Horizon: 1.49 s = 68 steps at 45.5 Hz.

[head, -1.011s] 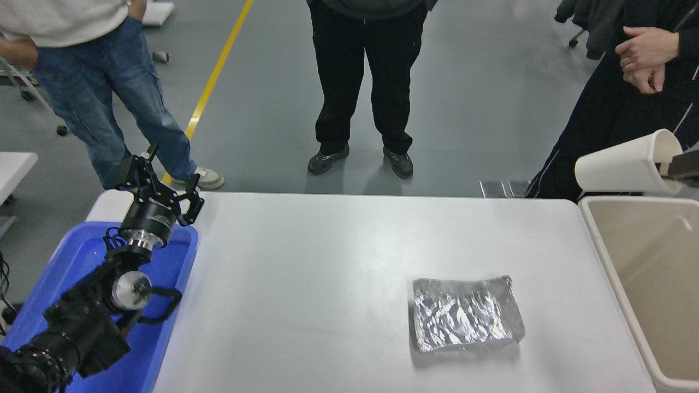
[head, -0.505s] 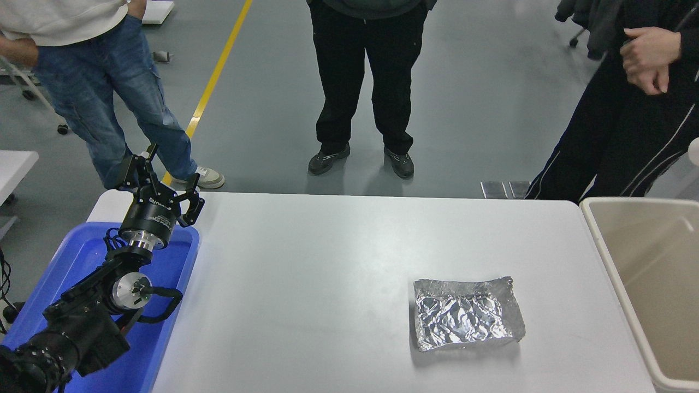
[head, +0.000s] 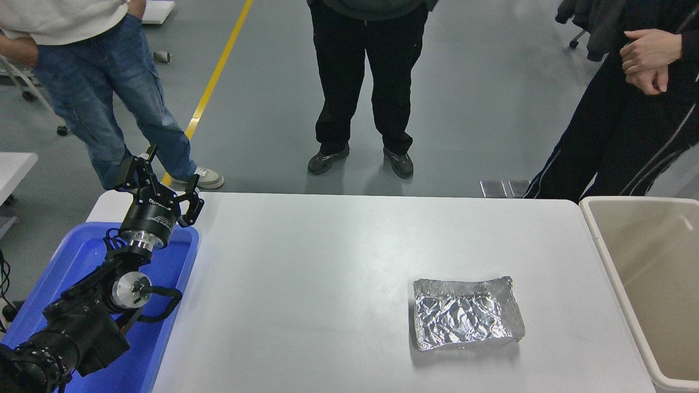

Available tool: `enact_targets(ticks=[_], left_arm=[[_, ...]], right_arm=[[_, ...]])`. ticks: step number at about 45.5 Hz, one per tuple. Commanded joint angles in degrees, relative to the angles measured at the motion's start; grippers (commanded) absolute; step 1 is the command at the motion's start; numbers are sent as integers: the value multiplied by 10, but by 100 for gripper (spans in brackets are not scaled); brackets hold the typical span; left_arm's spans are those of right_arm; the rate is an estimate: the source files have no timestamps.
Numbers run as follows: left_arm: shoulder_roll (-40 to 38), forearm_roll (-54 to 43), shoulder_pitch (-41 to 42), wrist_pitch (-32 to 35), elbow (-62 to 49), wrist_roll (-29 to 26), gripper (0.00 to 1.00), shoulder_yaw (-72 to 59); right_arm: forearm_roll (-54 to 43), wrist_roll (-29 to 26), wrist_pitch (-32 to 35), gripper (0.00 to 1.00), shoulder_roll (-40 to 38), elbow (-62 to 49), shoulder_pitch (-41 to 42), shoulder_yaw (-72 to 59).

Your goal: Dispose of the paper cup in the dustbin

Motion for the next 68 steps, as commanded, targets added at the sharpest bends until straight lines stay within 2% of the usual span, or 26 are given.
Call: enact_targets(ticks=[1, 15, 39, 40, 46, 48, 51, 62, 68], left_arm=[[0, 0, 0, 0, 0, 0, 100, 0], [0, 0, 0, 0, 1, 0, 100, 1], [0, 0, 0, 0, 0, 0, 100, 0], [0, 0, 0, 0, 1, 0, 100, 0], [0, 0, 0, 0, 0, 0, 100, 0], [0, 0, 0, 0, 0, 0, 100, 0], [0, 0, 0, 0, 0, 0, 100, 0], [0, 0, 0, 0, 0, 0, 100, 0], [0, 0, 0, 0, 0, 0, 100, 0]], right_arm=[[53, -34, -53, 0, 68, -9, -62, 0], [85, -78, -88, 0, 108, -8, -73, 0], [96, -79, -93, 0, 113, -8, -82, 3], [98, -79, -96, 9, 112, -8, -82, 3], [107, -78, -115, 78, 112, -5, -82, 2], [107, -78, -118, 92, 112, -4, -81, 2], [107, -78, -121, 97, 112, -4, -80, 6], [116, -75, -122, 97, 108, 2, -68, 14], [198, -74, -122, 97, 95, 32, -27, 68]])
